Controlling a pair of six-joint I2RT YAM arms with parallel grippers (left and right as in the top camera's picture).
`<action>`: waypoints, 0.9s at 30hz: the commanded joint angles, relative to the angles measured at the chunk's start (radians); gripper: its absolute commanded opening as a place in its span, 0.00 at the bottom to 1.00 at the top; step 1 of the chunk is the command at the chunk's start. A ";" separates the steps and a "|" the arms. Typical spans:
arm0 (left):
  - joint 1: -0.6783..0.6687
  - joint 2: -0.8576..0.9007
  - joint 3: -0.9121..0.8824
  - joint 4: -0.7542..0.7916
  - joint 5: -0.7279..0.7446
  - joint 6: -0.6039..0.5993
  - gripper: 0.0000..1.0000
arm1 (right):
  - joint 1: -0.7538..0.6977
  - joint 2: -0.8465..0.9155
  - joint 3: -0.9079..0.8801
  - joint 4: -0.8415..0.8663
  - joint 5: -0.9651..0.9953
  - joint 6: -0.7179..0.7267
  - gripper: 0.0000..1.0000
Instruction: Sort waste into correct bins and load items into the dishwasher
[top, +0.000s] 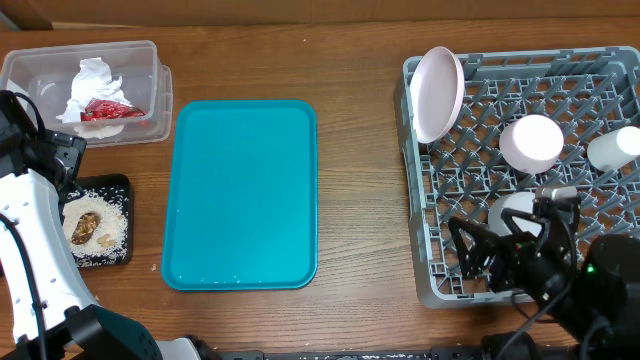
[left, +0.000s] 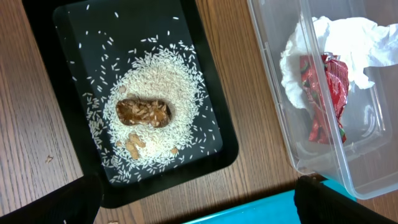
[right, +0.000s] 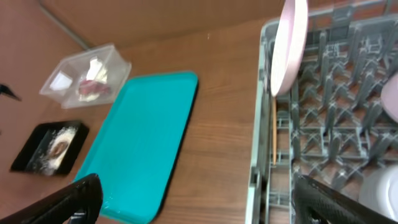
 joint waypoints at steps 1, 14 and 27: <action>-0.002 0.007 0.002 0.001 -0.014 -0.010 1.00 | -0.013 -0.072 -0.137 0.098 0.024 -0.005 1.00; -0.002 0.007 0.002 0.000 -0.014 -0.010 1.00 | -0.024 -0.398 -0.819 0.911 -0.056 -0.004 1.00; -0.002 0.007 0.002 0.001 -0.014 -0.010 1.00 | -0.139 -0.555 -0.934 1.013 -0.041 -0.005 1.00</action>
